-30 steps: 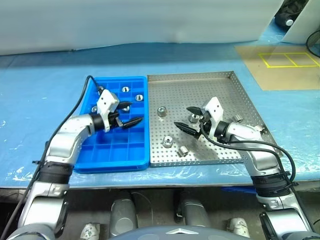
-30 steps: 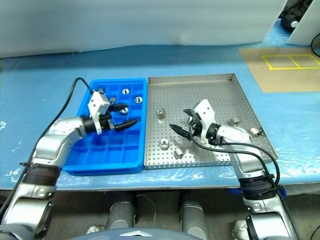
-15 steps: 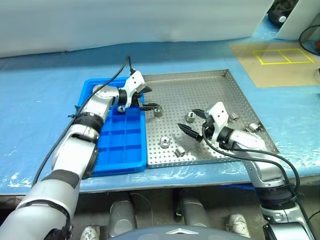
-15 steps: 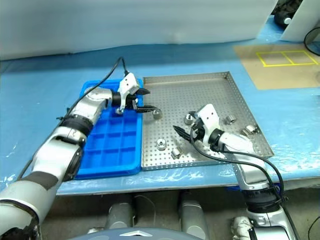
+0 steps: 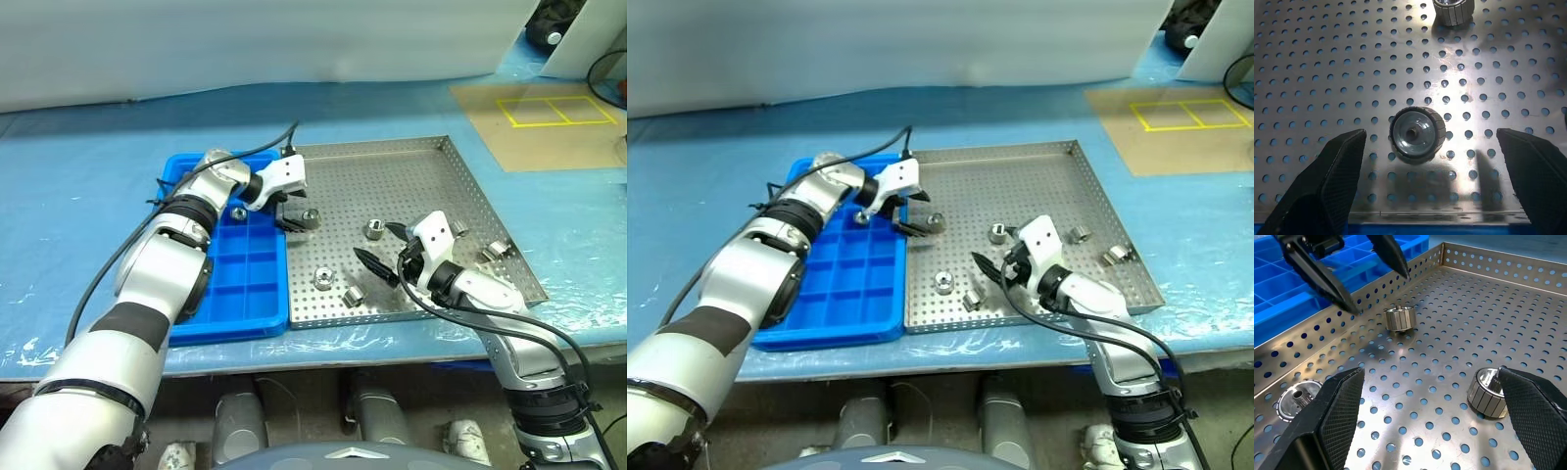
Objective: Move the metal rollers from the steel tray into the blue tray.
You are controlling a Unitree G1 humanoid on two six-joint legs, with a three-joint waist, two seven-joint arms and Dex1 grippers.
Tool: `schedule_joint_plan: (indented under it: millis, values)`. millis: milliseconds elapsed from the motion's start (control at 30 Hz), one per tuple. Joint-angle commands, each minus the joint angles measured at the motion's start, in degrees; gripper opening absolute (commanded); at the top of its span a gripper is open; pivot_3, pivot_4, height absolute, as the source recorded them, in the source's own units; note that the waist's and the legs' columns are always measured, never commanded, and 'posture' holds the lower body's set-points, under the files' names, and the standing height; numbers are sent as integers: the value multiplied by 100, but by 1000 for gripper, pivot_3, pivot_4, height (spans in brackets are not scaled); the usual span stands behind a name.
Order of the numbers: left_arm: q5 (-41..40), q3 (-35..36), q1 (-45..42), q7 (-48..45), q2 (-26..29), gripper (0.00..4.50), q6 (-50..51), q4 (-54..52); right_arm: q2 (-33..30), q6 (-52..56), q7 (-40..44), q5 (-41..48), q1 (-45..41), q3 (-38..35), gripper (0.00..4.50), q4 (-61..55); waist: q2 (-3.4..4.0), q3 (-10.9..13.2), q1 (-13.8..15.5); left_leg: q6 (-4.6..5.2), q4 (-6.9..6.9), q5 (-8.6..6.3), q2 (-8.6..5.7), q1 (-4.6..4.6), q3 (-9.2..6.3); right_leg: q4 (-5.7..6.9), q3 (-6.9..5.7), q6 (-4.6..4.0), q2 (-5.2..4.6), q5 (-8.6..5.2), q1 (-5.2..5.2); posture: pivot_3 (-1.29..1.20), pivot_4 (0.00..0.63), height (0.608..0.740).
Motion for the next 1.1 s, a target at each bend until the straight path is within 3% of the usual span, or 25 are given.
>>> schedule_joint_plan:
  millis: [33,467,833,933,1000,1100]
  values:
    - [177,25,-59,451,-63,4500,-70,27,-5,-15,-65,95,76,-171,4482,-384,0,0,-9,1,0,-1,0,0,0,0,0,0,0,0,0,-420,150,740]
    - [637,-33,195,1121,-285,4500,86,169,-106,166,-175,170,275,-217,4482,-744,-1,0,-122,14,3,-9,-4,39,-1,-16,-7,45,-6,-27,54,-463,150,740]
    - [615,7,420,690,-517,4500,183,170,-116,221,-416,109,421,-257,4482,-893,11,-84,-145,79,-5,-48,-64,55,-2,-105,-2,67,-49,-36,130,-497,150,740]
    - [604,65,397,656,-547,3941,213,158,-122,202,-452,95,438,-267,4500,-883,13,-86,-146,89,-8,-54,-73,51,-2,-109,-2,76,-58,-42,130,-499,150,740]
    - [597,106,377,702,-574,3302,273,157,-133,187,-478,75,441,-270,4500,-873,15,-87,-144,100,-9,-61,-79,46,-1,-109,-5,65,-69,-35,131,-501,150,740]
    - [606,123,368,589,-587,3302,299,150,-132,178,-506,64,439,-267,4500,-867,17,-88,-144,114,-11,-70,-96,44,2,-110,-8,71,-93,-39,134,-505,150,740]
